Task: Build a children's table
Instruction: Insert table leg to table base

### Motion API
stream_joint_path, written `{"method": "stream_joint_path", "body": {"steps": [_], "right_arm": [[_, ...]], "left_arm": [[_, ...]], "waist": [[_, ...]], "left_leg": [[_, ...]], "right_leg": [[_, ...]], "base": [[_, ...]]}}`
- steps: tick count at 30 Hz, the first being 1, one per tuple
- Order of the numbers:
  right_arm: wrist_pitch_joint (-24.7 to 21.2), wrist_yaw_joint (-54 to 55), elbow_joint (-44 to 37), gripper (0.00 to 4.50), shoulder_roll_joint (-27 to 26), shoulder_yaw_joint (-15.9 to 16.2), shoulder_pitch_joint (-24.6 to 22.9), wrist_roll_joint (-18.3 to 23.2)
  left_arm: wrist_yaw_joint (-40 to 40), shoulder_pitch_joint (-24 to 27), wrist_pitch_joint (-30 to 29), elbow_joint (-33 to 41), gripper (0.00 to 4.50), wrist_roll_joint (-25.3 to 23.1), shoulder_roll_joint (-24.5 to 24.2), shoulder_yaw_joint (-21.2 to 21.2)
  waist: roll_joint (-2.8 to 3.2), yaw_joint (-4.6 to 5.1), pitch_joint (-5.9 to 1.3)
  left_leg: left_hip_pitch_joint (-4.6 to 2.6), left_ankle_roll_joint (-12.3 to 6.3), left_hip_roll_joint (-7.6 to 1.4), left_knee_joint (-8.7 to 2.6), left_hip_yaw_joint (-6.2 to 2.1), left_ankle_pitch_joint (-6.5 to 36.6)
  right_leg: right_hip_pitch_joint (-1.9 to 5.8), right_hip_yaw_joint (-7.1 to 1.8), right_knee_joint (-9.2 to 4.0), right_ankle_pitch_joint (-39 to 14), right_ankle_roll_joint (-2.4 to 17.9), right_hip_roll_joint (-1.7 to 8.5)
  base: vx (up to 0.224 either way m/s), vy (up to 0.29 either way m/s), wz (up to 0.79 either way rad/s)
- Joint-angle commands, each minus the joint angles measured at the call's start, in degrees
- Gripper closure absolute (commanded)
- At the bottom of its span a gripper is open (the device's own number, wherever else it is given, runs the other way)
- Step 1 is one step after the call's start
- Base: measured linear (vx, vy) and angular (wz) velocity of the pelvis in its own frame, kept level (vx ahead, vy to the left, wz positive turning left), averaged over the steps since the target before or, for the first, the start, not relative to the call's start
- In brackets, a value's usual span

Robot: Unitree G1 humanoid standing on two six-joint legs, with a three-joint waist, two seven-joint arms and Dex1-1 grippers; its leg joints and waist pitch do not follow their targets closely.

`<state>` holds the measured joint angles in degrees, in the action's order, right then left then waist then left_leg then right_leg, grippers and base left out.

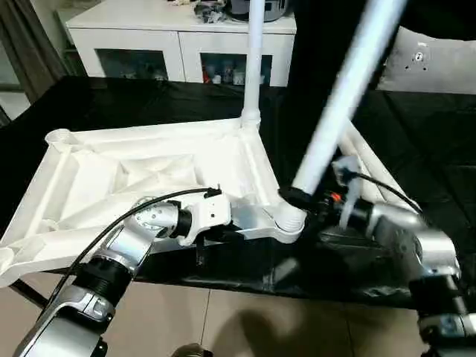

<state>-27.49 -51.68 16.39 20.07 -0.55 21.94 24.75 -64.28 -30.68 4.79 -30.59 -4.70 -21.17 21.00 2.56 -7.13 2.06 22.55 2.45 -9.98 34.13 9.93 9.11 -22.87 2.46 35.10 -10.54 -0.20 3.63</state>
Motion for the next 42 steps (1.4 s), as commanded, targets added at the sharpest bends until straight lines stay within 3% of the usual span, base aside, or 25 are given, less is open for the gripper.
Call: {"method": "stream_joint_path", "body": {"steps": [1,4,7,10,12,17,24,27,33,34,36,42], "right_arm": [[0.18,-0.32,0.15,2.62,-0.69,2.61,-3.35,-1.05],[2.07,0.37,-1.6,2.62,-0.42,3.68,-4.99,-2.71],[4.98,1.16,-2.56,2.62,1.16,6.85,-6.16,-7.07],[5.77,1.91,-2.87,2.62,1.43,7.78,-6.26,-8.96],[6.05,2.16,-2.45,2.62,2.04,9.65,-5.45,-11.02],[5.63,2.03,-1.12,2.62,2.09,10.44,-4.18,-11.67],[3.99,-0.72,1.36,2.62,2.24,11.5,-1.34,-11.11],[3.51,-2.31,2.49,2.62,2.54,11.78,-0.09,-10.68],[5.33,-4.0,4.08,2.62,3.64,13.45,0.88,-12.72],[6.27,-4.67,3.86,2.62,4.31,14.64,0.82,-13.92],[7.16,-5.28,3.89,2.62,4.91,15.97,0.9,-15.2],[9.04,-5.54,5.21,2.62,5.39,18.44,1.47,-17.66]], "left_arm": [[0.49,0.43,0.69,1.23,4.5,1.44,1.46,-0.26],[0.68,0.47,0.67,1.21,4.5,1.44,1.53,-0.34],[0.87,0.47,0.78,1.01,4.5,1.36,1.62,-0.37],[0.93,0.47,0.91,0.81,4.5,1.18,1.63,-0.3],[0.8,0.54,1.07,0.89,4.5,0.88,1.39,-0.16],[0.53,0.39,1.2,0.82,4.5,0.73,1.16,-0.17],[-0.72,0.07,1.18,0.59,4.5,0.38,0.35,0.12],[-1.53,-0.07,0.96,0.5,4.5,0.2,-0.05,0.41],[-1.8,-0.65,1.33,0.04,4.5,-0.26,-0.32,0.5],[-1.73,-0.75,1.45,-0.07,4.5,-0.36,-0.34,0.5],[-1.67,-0.82,1.49,-0.07,4.5,-0.39,-0.33,0.51],[-1.64,-0.89,1.73,0.0,4.5,-0.58,-0.27,0.76]], "waist": [[-0.94,0.18,-3.13],[-0.6,0.12,-3.08],[-0.82,0.22,-2.85],[-0.85,0.33,-2.79],[-0.66,0.46,-2.7],[-0.84,1.0,-2.58],[-0.33,1.39,-2.46],[-0.56,1.61,-2.43],[-0.52,1.51,-2.43],[-1.05,1.45,-2.42],[-0.76,1.5,-2.29],[-1.01,1.74,-2.09]], "left_leg": [[-1.57,-0.06,-3.2,-4.52,-1.11,17.78],[-1.67,0.08,-3.19,-4.59,-1.16,18.51],[-1.64,0.52,-3.09,-4.75,-1.2,19.51],[-1.76,0.41,-3.03,-4.84,-1.3,20.42],[-1.81,0.53,-3.01,-4.88,-1.35,21.21],[-2.04,0.77,-3.02,-5.01,-1.52,23.21],[-2.2,1.23,-3.0,-5.09,-1.74,25.17],[-2.17,1.25,-3.02,-5.13,-1.7,25.59],[-2.11,1.14,-3.13,-5.17,-1.64,25.02],[-2.13,1.02,-3.14,-5.13,-1.66,24.74],[-2.34,1.38,-3.22,-5.21,-1.71,25.85],[-2.66,1.83,-3.07,-5.28,-1.93,29.1]], "right_leg": [[1.65,-2.27,-5.0,-19.88,9.61,4.89],[1.51,-2.32,-5.14,-20.9,9.26,4.92],[1.47,-2.36,-5.45,-23.37,8.29,4.95],[1.42,-2.4,-5.75,-26.06,7.5,5.01],[1.31,-2.43,-5.98,-27.28,7.16,4.99],[1.12,-2.4,-6.18,-29.33,6.96,4.99],[0.95,-2.39,-6.43,-31.36,6.74,5.07],[0.92,-2.37,-6.35,-30.78,7.18,4.99],[0.95,-2.45,-6.23,-29.96,7.46,5.02],[0.94,-2.44,-6.2,-30.76,7.22,5.15],[0.64,-2.48,-6.48,-32.37,6.65,5.09],[0.46,-2.44,-6.9,-34.91,5.98,5.18]], "base": [[0.0,0.0,0.0],[0.0,0.0,0.0],[0.0,0.0,0.0],[0.0,0.0,0.0],[0.0,0.0,0.0],[0.0,0.0,0.0],[0.0,0.0,0.0],[0.0,0.0,0.0],[0.0,0.0,0.0],[0.0,0.0,0.0],[0.0,0.0,0.0],[0.0,0.0,0.0]]}}
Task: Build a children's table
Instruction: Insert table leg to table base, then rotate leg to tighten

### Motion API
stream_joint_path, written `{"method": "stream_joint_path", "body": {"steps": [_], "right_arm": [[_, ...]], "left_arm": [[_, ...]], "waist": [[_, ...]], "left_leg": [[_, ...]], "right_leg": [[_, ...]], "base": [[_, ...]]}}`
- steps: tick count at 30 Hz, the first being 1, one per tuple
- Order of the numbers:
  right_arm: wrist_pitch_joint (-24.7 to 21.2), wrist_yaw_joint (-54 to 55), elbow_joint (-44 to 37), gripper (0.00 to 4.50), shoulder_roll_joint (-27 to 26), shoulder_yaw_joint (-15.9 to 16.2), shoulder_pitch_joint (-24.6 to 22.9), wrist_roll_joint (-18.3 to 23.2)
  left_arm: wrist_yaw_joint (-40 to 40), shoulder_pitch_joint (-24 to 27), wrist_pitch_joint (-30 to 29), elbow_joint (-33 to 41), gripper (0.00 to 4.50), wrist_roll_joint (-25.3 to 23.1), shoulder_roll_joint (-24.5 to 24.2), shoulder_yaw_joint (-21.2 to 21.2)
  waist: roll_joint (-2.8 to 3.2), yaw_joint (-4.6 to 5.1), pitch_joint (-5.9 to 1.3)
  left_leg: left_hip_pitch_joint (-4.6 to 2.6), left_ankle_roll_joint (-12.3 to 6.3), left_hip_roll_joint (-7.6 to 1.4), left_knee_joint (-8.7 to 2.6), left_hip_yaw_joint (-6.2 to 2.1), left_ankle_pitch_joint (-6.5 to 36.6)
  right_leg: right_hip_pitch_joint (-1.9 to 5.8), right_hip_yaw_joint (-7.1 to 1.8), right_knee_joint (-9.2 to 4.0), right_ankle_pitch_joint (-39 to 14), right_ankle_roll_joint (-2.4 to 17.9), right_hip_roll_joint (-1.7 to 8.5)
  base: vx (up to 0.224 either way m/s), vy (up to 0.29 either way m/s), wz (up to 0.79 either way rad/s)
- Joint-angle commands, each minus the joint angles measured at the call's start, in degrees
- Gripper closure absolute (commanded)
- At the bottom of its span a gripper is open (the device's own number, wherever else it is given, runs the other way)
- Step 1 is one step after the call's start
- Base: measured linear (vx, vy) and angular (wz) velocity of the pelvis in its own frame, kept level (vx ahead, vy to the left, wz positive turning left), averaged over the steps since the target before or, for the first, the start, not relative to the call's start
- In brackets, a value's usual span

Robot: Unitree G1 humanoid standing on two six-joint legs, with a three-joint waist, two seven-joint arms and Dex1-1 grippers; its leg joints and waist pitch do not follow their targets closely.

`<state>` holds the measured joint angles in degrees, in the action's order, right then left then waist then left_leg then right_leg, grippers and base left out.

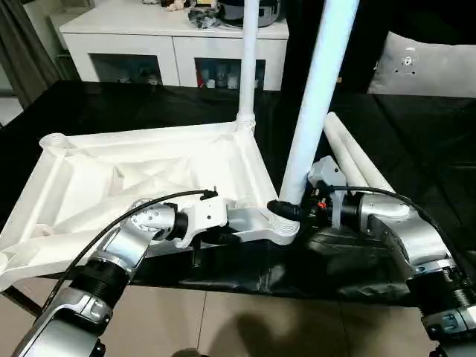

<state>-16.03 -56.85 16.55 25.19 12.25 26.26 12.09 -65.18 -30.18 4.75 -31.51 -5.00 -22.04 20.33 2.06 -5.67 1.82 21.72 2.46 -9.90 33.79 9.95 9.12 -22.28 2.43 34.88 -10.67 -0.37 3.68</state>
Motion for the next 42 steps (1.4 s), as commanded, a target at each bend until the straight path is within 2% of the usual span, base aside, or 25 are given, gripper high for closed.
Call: {"method": "stream_joint_path", "body": {"steps": [1,3,4,6,8,10,14,18,21,25,27,29,30,31,32,33,34,35,36,37,38,39,40,41,42], "right_arm": [[-2.58,-0.45,5.16,2.62,0.07,5.34,-2.87,-4.71],[-2.63,-0.72,5.22,2.62,-0.09,5.03,-3.01,-4.52],[-2.69,-0.81,5.21,2.62,-0.18,4.89,-3.15,-4.36],[-2.77,-1.1,5.17,2.62,-0.26,4.66,-3.53,-3.94],[-3.36,-1.25,4.88,2.62,-0.59,4.07,-3.89,-2.96],[-3.96,-1.11,4.62,2.62,-0.97,3.48,-4.11,-2.03],[-4.23,-1.71,4.79,2.62,-1.45,3.27,-4.36,-1.45],[-3.23,-1.47,5.9,2.62,-1.73,3.67,-4.3,-2.49],[-3.76,-0.57,5.93,2.62,-2.29,3.13,-4.38,-2.4],[-6.51,6.81,4.66,2.62,-4.52,1.2,-4.99,-2.73],[-8.37,12.25,4.22,2.62,-6.16,-0.22,-5.15,-3.6],[-11.36,19.5,4.24,2.62,-9.19,-2.74,-4.96,-3.83],[-12.39,23.07,4.65,2.62,-10.81,-3.83,-4.58,-4.12],[-13.04,25.95,5.02,2.62,-12.19,-4.62,-4.22,-4.42],[-13.16,26.95,5.18,2.62,-12.74,-4.84,-4.04,-4.55],[-13.28,32.06,7.34,2.62,-15.5,-5.98,-2.5,-5.12],[-13.22,32.41,7.57,2.62,-15.68,-6.05,-2.35,-5.16],[-12.66,36.06,10.05,2.62,-17.56,-6.78,-0.77,-5.58],[-12.66,36.06,10.05,2.62,-17.56,-6.78,-0.77,-5.58],[-12.78,37.43,10.86,2.62,-18.33,-7.14,-0.18,-5.59],[-13.03,38.13,11.13,2.62,-18.88,-7.31,0.16,-5.64],[-13.67,39.22,11.37,2.62,-19.86,-7.58,0.67,-5.74],[-14.22,39.59,11.25,2.62,-20.38,-7.61,0.79,-5.86],[-14.7,39.71,11.09,2.62,-20.83,-7.54,0.81,-6.03],[-14.72,39.78,11.13,2.62,-20.9,-7.55,0.81,-6.09]], "left_arm": [[-0.78,-1.39,1.71,0.99,4.5,-0.26,0.66,1.48],[-0.8,-1.39,1.74,1.01,4.5,-0.27,0.64,1.47],[-0.82,-1.4,1.81,0.98,4.5,-0.28,0.57,1.43],[-0.88,-1.44,1.89,0.86,4.5,-0.34,0.52,1.26],[-0.97,-1.48,1.83,0.79,4.5,-0.2,0.51,1.11],[-1.29,-1.48,1.7,0.71,4.5,0.18,0.57,0.94],[-2.64,-1.63,1.27,0.46,4.5,0.86,0.72,0.93],[-2.99,-2.02,1.85,-0.13,4.5,0.22,0.5,1.31],[-2.58,-2.08,1.28,-0.27,4.5,0.16,0.71,1.14],[3.01,-1.16,-4.52,1.15,4.5,-1.13,1.66,-0.13],[5.55,-0.34,-9.81,3.23,4.5,-0.78,2.64,-1.25],[9.45,0.72,-15.1,6.13,4.5,-0.31,4.63,-2.72],[11.68,1.16,-17.61,7.55,4.5,-0.31,5.98,-3.29],[13.73,1.49,-20.05,8.79,4.5,-0.29,7.33,-3.77],[14.61,1.57,-21.14,9.24,4.5,-0.26,7.95,-3.97],[19.28,1.65,-23.75,10.53,4.5,-1.09,11.38,-4.23],[19.64,1.64,-23.96,10.59,4.5,-1.14,11.67,-4.24],[23.13,1.51,-25.63,11.05,4.5,-1.7,14.6,-4.14],[23.13,1.51,-25.63,11.05,4.5,-1.7,14.6,-4.14],[24.32,1.52,-26.04,11.43,4.5,-2.04,15.73,-3.9],[24.94,1.55,-26.54,11.84,4.5,-2.33,16.4,-3.58],[25.77,1.66,-26.97,12.65,4.5,-3.2,17.25,-2.65],[26.04,1.84,-27.47,13.34,4.5,-3.94,17.22,-1.9],[26.06,2.1,-27.81,14.04,4.5,-4.74,16.7,-1.09],[26.03,2.18,-27.88,14.18,4.5,-4.81,16.55,-1.04]], "waist": [[-0.71,0.36,-1.7],[-0.66,0.39,-1.52],[-0.68,0.49,-1.35],[-0.87,0.62,-1.34],[-0.82,0.53,-1.79],[-0.83,0.58,-1.77],[-0.78,0.63,-1.9],[-0.74,0.53,-1.9],[-0.73,0.59,-1.72],[-0.64,0.99,-1.31],[-0.58,1.32,-1.11],[-0.33,2.12,-0.93],[-0.03,2.31,-0.93],[0.18,3.02,-0.78],[0.45,3.74,-0.56],[0.78,3.99,-0.3],[1.33,4.19,0.01],[1.98,2.43,-0.53],[2.13,0.35,-0.62],[-2.45,2.01,-1.16],[-3.43,1.62,-1.01],[-3.37,1.69,-0.43],[-2.01,1.03,-0.1],[-0.61,0.83,-0.87],[-0.35,1.42,-1.33]], "left_leg": [[-1.86,1.71,-3.08,-4.91,-1.97,29.41],[-2.19,1.78,-2.99,-4.76,-2.08,30.44],[-2.64,2.05,-2.96,-4.76,-2.19,32.04],[-2.96,2.28,-3.0,-4.99,-2.38,33.42],[-2.5,2.02,-3.29,-5.65,-2.31,31.11],[-2.2,1.83,-3.34,-5.83,-2.14,30.04],[-2.16,1.79,-3.38,-5.81,-1.87,29.22],[-2.13,1.52,-3.35,-5.75,-1.68,27.85],[-2.26,1.75,-3.3,-5.79,-1.8,28.79],[-2.7,2.73,-3.2,-5.9,-2.24,32.09],[-3.05,3.53,-3.11,-5.94,-2.57,34.38],[-3.18,4.28,-2.92,-6.07,-3.18,37.65],[-3.36,4.64,-2.97,-6.2,-3.39,39.04],[-3.56,5.12,-3.01,-6.51,-3.67,42.37],[-3.98,5.18,-3.13,-6.98,-3.85,46.38],[-3.96,5.12,-3.29,-7.5,-3.96,48.6],[-3.04,5.32,-4.06,-9.63,-3.6,52.86],[2.04,5.42,-5.87,-14.36,-2.66,56.35],[2.91,5.45,-5.67,-15.41,-0.66,56.02],[-3.46,4.12,-2.9,-9.7,0.79,42.72],[-8.1,3.34,-0.75,-0.21,-0.41,32.74],[-2.59,-1.26,0.67,3.65,-3.14,9.33],[0.06,0.54,-1.25,-0.32,-4.25,6.52],[0.2,2.97,-2.13,-5.15,-4.32,16.91],[-1.0,4.18,-2.79,-5.46,-4.24,22.15]], "right_leg": [[-0.22,-2.38,-6.9,-36.44,5.65,5.14],[-0.51,-2.31,-7.3,-39.47,4.78,5.22],[-0.79,-2.14,-7.62,-41.36,4.14,5.15],[-0.67,-1.93,-7.8,-41.59,3.81,5.09],[0.14,-2.11,-7.35,-35.93,5.15,5.11],[0.27,-2.3,-7.11,-32.69,6.32,5.03],[0.46,-2.44,-6.72,-29.12,8.1,5.01],[0.6,-2.52,-6.72,-28.53,8.62,5.05],[0.48,-2.43,-6.92,-31.32,7.94,5.05],[0.01,-2.21,-7.52,-37.13,6.03,5.08],[-0.3,-1.94,-7.85,-40.55,4.84,5.11],[-0.26,-0.99,-8.45,-43.33,3.15,4.99],[-0.23,-0.67,-8.46,-42.92,3.07,4.89],[-0.16,0.22,-8.75,-41.34,2.76,4.4],[0.15,1.6,-8.91,-39.13,2.36,3.88],[0.46,2.36,-8.99,-38.41,2.1,3.67],[1.96,3.54,-7.09,-33.39,2.86,2.71],[7.3,2.33,3.81,-19.62,4.17,2.28],[7.05,1.9,5.17,-14.38,4.16,1.78],[0.82,-1.76,-0.87,-28.58,2.92,3.57],[-4.63,-1.95,-8.86,-47.28,2.65,7.11],[-0.18,-4.45,-10.54,-57.36,2.67,11.58],[2.3,-2.55,-8.71,-50.94,3.57,10.66],[2.45,-0.27,-5.82,-36.6,4.08,5.24],[1.61,-0.33,-5.11,-30.78,4.51,4.24]], "base": [[0.0,0.0,0.0],[0.0,0.0,0.0],[0.0,0.0,0.0],[0.0,0.0,0.0],[0.0,0.0,0.0],[0.0,0.0,0.0],[0.0,0.0,0.0],[0.0,0.0,0.0],[0.0,0.0,0.0],[0.0,0.0,0.0],[0.0,0.0,0.0],[0.0,0.0,0.0],[0.0,0.0,0.0],[0.0,0.0,0.0],[-0.045,0.065,-0.11],[-0.046,0.068,-0.06],[-0.046,0.068,-0.06],[-0.106,0.036,0.07],[-0.023,-0.048,0.19],[-0.023,-0.048,0.19],[0.059,-0.085,-0.09],[0.053,0.002,-0.46],[0.053,0.002,-0.46],[0.064,0.065,-0.28],[0.0,0.0,0.0]]}}
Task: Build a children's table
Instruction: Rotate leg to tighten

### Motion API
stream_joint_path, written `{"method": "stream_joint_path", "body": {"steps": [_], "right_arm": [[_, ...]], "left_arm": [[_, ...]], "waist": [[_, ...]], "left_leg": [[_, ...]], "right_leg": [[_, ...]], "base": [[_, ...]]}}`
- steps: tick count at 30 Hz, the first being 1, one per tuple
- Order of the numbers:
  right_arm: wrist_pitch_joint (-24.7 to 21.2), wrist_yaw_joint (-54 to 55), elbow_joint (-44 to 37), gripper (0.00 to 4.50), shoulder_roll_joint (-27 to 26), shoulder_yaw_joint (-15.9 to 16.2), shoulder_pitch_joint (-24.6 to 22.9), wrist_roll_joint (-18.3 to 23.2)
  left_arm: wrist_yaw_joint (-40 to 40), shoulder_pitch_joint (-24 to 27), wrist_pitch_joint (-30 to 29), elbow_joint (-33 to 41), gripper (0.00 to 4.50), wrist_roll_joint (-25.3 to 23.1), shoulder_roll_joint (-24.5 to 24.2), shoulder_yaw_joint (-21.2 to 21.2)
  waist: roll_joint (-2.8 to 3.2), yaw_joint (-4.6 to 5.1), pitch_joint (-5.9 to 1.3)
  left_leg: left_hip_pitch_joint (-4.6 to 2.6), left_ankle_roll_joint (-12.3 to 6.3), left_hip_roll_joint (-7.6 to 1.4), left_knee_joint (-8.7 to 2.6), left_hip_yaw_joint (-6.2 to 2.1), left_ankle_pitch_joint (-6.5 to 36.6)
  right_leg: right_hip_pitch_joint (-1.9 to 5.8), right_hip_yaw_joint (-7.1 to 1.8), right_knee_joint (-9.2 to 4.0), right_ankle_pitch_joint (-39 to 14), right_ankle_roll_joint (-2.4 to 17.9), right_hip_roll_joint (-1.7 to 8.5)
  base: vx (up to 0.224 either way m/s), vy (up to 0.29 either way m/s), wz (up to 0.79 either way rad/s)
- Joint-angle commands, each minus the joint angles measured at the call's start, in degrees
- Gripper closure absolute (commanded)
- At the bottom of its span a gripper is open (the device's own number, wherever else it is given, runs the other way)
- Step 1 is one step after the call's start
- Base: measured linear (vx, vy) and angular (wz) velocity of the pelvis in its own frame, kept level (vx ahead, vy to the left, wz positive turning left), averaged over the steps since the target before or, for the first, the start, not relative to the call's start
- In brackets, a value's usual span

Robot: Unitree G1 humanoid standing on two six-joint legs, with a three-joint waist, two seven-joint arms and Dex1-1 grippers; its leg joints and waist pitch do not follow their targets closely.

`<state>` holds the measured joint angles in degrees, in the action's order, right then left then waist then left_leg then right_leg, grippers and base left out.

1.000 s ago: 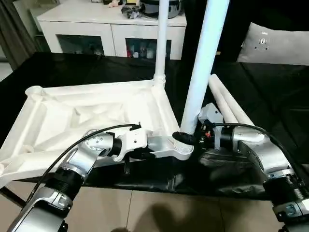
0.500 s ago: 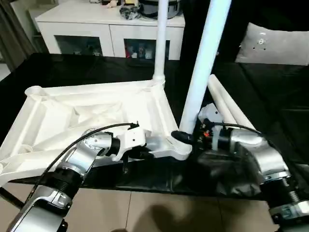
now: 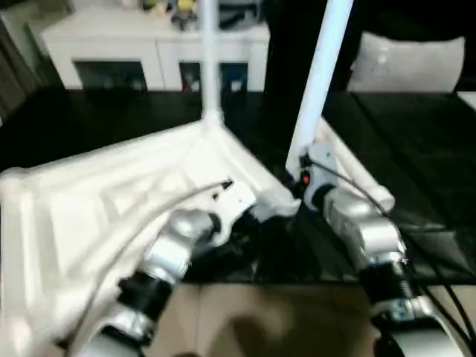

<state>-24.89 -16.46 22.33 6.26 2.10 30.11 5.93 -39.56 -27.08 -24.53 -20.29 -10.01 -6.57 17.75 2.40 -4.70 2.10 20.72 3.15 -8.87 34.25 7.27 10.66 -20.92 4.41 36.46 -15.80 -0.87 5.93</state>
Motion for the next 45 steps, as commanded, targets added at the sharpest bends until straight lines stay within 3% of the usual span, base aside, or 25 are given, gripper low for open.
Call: {"method": "stream_joint_path", "body": {"steps": [1,2,3,4,6,10,14,18,19,22,24,26,27,29,31,34,40,42,45], "right_arm": [[-5.9,-0.35,5.64,2.62,-2.3,2.57,-2.95,-0.14],[-5.75,-0.31,6.02,2.62,-2.45,2.47,-2.8,-0.12],[-5.69,-0.3,6.18,2.62,-2.5,2.41,-2.74,-0.09],[-5.68,-0.29,6.22,2.62,-2.52,2.39,-2.72,-0.09],[-5.25,-0.33,6.98,2.62,-2.62,2.22,-2.42,-0.04],[-4.96,-0.26,7.73,2.62,-2.69,2.12,-2.06,-0.12],[-4.74,-0.92,7.93,2.62,-2.44,2.64,-1.93,-1.03],[-1.44,-3.48,8.99,2.62,-2.12,3.26,-1.78,-1.03],[-0.75,-3.95,9.29,2.27,-2.02,3.22,-1.69,-0.97],[0.65,-5.06,9.54,1.9,-1.43,2.64,-1.79,-0.54],[0.98,-5.54,9.23,1.83,-1.32,2.16,-2.08,-0.03],[1.52,-6.38,8.19,1.68,-0.55,1.73,-2.85,-0.15],[1.83,-6.73,7.79,1.56,-0.08,1.69,-3.25,-0.27],[2.62,-7.9,6.85,1.36,0.65,1.59,-4.05,-0.1],[4.0,-10.1,5.1,1.3,1.96,1.47,-5.52,0.37],[4.27,-11.55,3.81,1.0,3.06,1.2,-6.61,0.85],[5.03,-15.92,0.39,0.43,6.03,0.91,-8.62,2.34],[6.21,-19.68,-2.08,0.18,8.17,1.1,-9.87,3.18],[6.8,-23.84,-5.06,0.04,10.86,1.05,-11.17,4.26]], "left_arm": [[0.12,-0.48,1.07,3.68,4.5,-0.18,0.12,1.7],[-0.07,-0.31,1.01,3.89,4.5,-0.53,-0.74,1.7],[-0.16,-0.28,1.06,3.9,4.5,-0.69,-1.13,1.68],[-0.17,-0.27,1.07,3.9,4.5,-0.72,-1.22,1.68],[-0.29,-0.27,1.2,3.94,4.5,-1.08,-1.93,1.58],[-0.99,-0.22,2.16,3.96,4.5,-1.4,-3.35,1.99],[-0.94,0.09,1.76,4.74,4.5,-1.38,-4.12,2.38],[-1.66,0.22,5.25,4.57,4.5,-1.37,-4.89,2.99],[-2.03,0.27,5.95,4.55,4.5,-1.17,-5.08,3.03],[-2.02,0.17,6.32,4.39,4.5,-0.9,-5.61,2.8],[-2.01,0.1,6.41,4.28,4.5,-0.77,-5.8,2.63],[-2.19,-0.04,7.08,3.8,4.5,-0.43,-6.26,2.36],[-2.46,-0.14,8.29,3.44,4.5,-0.44,-6.54,2.46],[-2.81,-0.29,9.65,2.8,4.5,-0.37,-6.89,2.53],[-3.42,-0.53,10.81,1.5,4.5,-0.47,-7.53,2.84],[-3.98,-0.64,11.5,0.9,4.5,-0.57,-8.02,3.19],[-5.62,-0.96,12.72,-0.51,4.5,-0.08,-8.79,3.68],[-7.18,-1.63,15.59,-2.57,4.5,-0.37,-9.89,4.26],[-9.6,-2.62,19.17,-5.09,4.5,-0.62,-11.43,4.98]], "waist": [[-0.43,0.78,-1.68],[0.12,1.01,-1.82],[0.03,1.25,-1.86],[-0.2,1.56,-1.71],[-0.54,1.62,-1.6],[-0.72,1.44,-1.49],[-0.82,1.4,-1.48],[-0.97,1.47,-1.36],[-0.93,1.4,-1.34],[-0.95,1.38,-1.31],[-0.89,1.3,-1.52],[-1.03,1.13,-1.61],[-1.0,1.03,-1.63],[-0.36,0.83,-1.64],[-0.49,0.72,-1.76],[-0.28,0.26,-2.15],[-0.27,-0.26,-2.87],[-0.42,-0.25,-2.85],[-0.57,-0.26,-2.58]], "left_leg": [[-1.07,4.38,-3.98,-6.41,-1.53,27.21],[-0.99,4.39,-3.65,-6.73,-1.46,28.93],[-0.8,4.1,-3.63,-6.93,-1.43,28.65],[-0.15,3.52,-3.49,-7.18,-1.35,27.75],[-0.64,3.11,-3.44,-7.01,-1.0,28.7],[-0.74,2.75,-3.45,-7.04,-0.78,28.07],[-0.72,2.73,-3.65,-7.32,-0.59,26.77],[-0.77,2.85,-3.63,-7.33,-0.56,27.9],[-0.83,2.71,-3.63,-7.32,-0.57,27.98],[-0.84,2.53,-3.67,-7.34,-0.49,27.48],[-0.87,2.33,-3.73,-7.28,-0.3,25.75],[-0.48,1.46,-3.78,-7.21,0.08,21.98],[-0.52,1.17,-3.81,-7.18,0.16,21.56],[-0.78,1.18,-3.77,-7.04,0.28,21.91],[-0.77,0.92,-3.9,-6.95,0.49,21.15],[-0.15,-0.06,-3.89,-6.58,0.89,15.65],[0.13,-2.35,-3.96,-5.52,1.47,7.55],[0.16,-3.15,-3.9,-5.4,1.64,7.17],[0.25,-3.53,-3.87,-5.53,1.71,9.3]], "right_leg": [[0.01,-3.06,-6.59,-18.38,7.0,2.24],[0.4,-3.44,-6.59,-15.72,8.37,2.28],[0.71,-3.34,-6.72,-15.04,8.54,2.38],[1.16,-3.17,-7.01,-15.1,8.29,2.53],[0.59,-3.3,-7.72,-18.88,7.74,2.84],[0.16,-3.54,-8.42,-24.37,6.23,3.25],[0.18,-3.55,-8.39,-22.39,6.41,3.13],[0.08,-3.56,-8.5,-23.11,6.44,3.21],[0.0,-3.58,-8.59,-23.73,6.35,3.26],[-0.02,-3.67,-8.55,-23.33,6.5,3.23],[0.02,-3.79,-8.39,-20.76,7.3,3.18],[0.54,-3.81,-7.75,-14.62,8.83,2.92],[0.56,-3.81,-7.75,-14.26,9.02,2.9],[0.4,-3.86,-7.87,-15.43,9.39,2.95],[0.51,-3.87,-7.86,-13.9,9.55,2.78],[1.13,-3.7,-7.13,-7.42,10.86,2.64],[1.57,-3.31,-5.62,5.25,13.46,2.43],[1.56,-3.21,-5.57,6.18,13.69,2.37],[1.62,-3.22,-6.09,1.82,13.13,2.5]], "base": [[0.0,0.0,0.0],[0.0,0.0,0.0],[0.0,0.0,0.0],[0.0,0.0,0.0],[0.0,0.0,0.0],[0.0,0.0,0.0],[0.0,0.0,0.0],[0.0,0.0,0.0],[0.0,0.0,0.0],[0.0,0.0,0.0],[0.0,0.0,0.0],[0.0,0.0,0.0],[0.0,0.0,0.0],[0.0,0.0,0.0],[0.0,0.0,0.0],[0.0,0.0,0.0],[0.0,0.0,0.0],[0.0,0.0,0.0],[0.0,0.0,0.0]]}}
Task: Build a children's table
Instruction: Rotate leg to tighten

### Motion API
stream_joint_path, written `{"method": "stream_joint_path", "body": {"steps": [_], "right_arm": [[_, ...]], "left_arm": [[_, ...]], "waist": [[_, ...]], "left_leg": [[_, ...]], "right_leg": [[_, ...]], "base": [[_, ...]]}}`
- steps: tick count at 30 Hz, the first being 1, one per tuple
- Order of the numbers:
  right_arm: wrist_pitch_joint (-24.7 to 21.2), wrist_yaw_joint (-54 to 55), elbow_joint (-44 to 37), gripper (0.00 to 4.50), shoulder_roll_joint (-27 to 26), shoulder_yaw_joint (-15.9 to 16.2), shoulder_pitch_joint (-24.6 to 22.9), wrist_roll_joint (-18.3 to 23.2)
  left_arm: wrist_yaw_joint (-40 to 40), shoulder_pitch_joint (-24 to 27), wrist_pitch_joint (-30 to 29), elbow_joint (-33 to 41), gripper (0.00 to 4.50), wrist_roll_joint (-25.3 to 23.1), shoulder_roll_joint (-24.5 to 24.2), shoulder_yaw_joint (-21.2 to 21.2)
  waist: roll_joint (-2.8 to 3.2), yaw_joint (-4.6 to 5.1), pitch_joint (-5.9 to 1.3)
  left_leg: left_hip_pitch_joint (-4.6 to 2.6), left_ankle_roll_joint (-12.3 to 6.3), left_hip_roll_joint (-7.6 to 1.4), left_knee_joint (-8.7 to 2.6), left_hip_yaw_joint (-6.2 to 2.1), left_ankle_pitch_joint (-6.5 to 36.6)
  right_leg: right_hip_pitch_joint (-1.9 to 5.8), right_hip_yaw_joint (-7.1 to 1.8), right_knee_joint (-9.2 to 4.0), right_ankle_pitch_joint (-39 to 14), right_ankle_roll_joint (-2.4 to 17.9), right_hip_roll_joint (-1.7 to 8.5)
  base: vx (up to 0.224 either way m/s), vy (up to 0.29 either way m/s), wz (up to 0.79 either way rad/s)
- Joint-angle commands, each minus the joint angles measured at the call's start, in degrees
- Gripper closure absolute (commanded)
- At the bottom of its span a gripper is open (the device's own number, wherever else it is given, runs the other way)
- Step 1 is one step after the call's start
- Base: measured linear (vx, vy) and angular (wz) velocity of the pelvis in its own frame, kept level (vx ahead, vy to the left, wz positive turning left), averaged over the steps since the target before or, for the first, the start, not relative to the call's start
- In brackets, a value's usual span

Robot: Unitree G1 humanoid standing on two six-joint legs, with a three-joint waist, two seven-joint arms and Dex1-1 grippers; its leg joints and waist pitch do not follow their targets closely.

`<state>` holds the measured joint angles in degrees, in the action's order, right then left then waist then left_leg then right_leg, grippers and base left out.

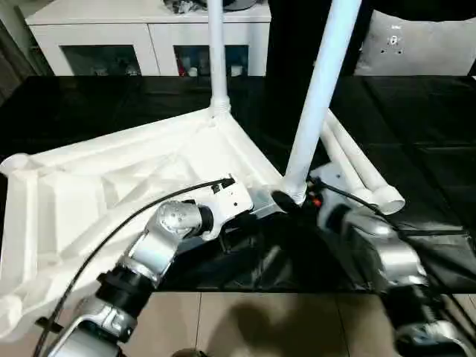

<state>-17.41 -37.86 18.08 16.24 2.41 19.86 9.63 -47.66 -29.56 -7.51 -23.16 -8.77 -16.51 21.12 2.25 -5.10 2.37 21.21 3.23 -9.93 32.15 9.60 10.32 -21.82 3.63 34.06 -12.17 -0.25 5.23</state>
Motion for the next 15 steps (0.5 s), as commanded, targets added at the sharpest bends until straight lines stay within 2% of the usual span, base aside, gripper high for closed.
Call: {"method": "stream_joint_path", "body": {"steps": [1,2,4,5,10,12,15], "right_arm": [[-0.51,-4.07,-1.91,0.04,2.05,0.75,-1.29,0.97],[-0.38,-5.09,-2.58,0.04,2.77,0.82,-1.47,1.19],[0.34,-8.02,-4.14,0.04,4.79,1.07,-1.73,1.75],[0.48,-9.11,-4.67,0.04,5.47,1.16,-1.76,2.03],[3.75,-14.48,-4.36,0.04,8.7,1.53,-0.25,2.3],[3.96,-15.35,-4.37,0.04,9.01,1.86,-0.09,2.24],[3.59,-22.44,-5.26,0.04,11.04,3.44,0.3,4.04]], "left_arm": [[-2.58,-0.46,3.21,-2.94,4.5,-1.93,-2.21,1.87],[-3.32,-0.7,3.98,-3.46,4.5,-1.95,-2.75,2.02],[-5.2,-1.1,6.28,-4.34,4.5,-1.75,-4.0,2.4],[-5.9,-1.24,7.2,-4.69,4.5,-1.58,-4.43,2.48],[-10.09,-1.6,12.81,-6.25,4.5,-0.72,-6.46,3.18],[-10.77,-1.65,13.7,-6.65,4.5,-0.45,-6.65,3.18],[-14.92,-1.3,15.22,-6.44,4.5,1.55,-7.36,3.09]], "waist": [[-0.29,0.17,-2.94],[-0.15,0.13,-2.97],[-0.26,0.16,-3.06],[-0.09,0.25,-3.12],[-0.15,0.01,-3.54],[-0.04,-0.02,-3.54],[0.13,-0.23,-3.6]], "left_leg": [[-0.3,-3.32,-2.93,-3.47,-0.7,10.29],[-0.38,-3.12,-3.0,-3.46,-0.71,10.62],[-0.32,-3.2,-3.02,-3.36,-0.72,10.01],[-0.25,-3.45,-2.95,-3.24,-0.73,9.27],[-0.31,-5.29,-2.95,-2.57,-0.53,5.78],[-0.32,-5.57,-3.03,-2.48,-0.54,5.47],[-0.42,-5.76,-3.15,-2.36,-0.47,6.24]], "right_leg": [[2.61,-2.46,-3.69,-3.23,12.2,3.3],[2.55,-2.47,-3.74,-3.72,12.18,3.31],[2.64,-2.45,-3.57,-2.5,12.43,3.27],[2.7,-2.38,-3.39,-0.87,12.84,3.18],[2.78,-2.26,-2.62,4.98,15.0,3.18],[2.75,-2.19,-2.45,5.67,15.71,3.11],[2.76,-2.12,-2.27,5.82,16.55,3.14]], "base": [[0.0,0.0,0.0],[0.0,0.0,0.0],[0.0,0.0,0.0],[0.0,0.0,0.0],[0.0,0.0,0.0],[0.0,0.0,0.0],[0.0,0.0,0.0]]}}
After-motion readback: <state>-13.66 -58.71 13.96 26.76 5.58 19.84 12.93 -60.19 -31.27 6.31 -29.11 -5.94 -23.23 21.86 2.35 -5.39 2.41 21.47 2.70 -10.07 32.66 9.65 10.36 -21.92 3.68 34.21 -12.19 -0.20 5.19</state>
